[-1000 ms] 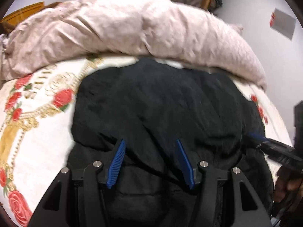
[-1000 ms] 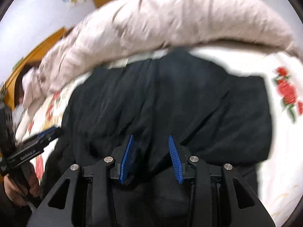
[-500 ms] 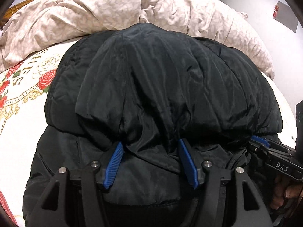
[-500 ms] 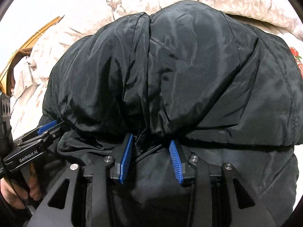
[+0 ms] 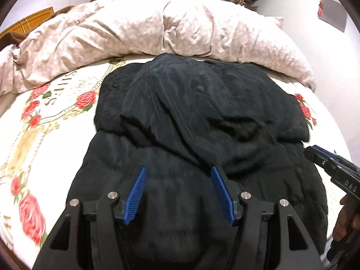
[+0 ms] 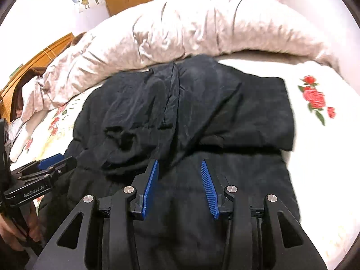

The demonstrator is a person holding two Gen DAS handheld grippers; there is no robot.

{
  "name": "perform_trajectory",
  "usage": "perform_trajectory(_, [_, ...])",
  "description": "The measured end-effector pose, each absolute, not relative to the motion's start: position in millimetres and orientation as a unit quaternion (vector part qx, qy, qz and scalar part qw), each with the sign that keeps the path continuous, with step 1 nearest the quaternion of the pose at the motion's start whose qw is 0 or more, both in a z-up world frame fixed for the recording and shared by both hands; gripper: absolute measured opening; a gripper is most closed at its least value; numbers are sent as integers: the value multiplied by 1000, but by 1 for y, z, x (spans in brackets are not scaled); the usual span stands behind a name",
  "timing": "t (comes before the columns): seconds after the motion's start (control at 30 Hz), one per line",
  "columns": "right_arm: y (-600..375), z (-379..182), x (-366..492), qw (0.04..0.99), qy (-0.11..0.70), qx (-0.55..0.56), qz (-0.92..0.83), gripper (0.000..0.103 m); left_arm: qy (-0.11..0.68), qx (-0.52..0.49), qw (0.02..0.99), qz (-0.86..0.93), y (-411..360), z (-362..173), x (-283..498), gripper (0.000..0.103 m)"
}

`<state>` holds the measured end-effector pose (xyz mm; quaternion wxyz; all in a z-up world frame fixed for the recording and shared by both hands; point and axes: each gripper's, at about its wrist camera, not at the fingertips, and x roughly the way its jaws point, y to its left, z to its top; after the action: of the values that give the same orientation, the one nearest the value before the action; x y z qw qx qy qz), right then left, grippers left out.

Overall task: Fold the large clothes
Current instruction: 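Grasp the jacket hem with both grippers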

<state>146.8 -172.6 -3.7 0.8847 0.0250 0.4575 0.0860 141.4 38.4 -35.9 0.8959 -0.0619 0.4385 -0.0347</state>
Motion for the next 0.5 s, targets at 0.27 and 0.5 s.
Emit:
perform_trajectory(0.27, [-194,14,62,880,467,28,79,52,438,-61,896,-35,31,-16,67,63])
perform_trajectory(0.5, [-206,13,22,878,473,38,72,55,433,-65,898,-38,25,-9,35,63])
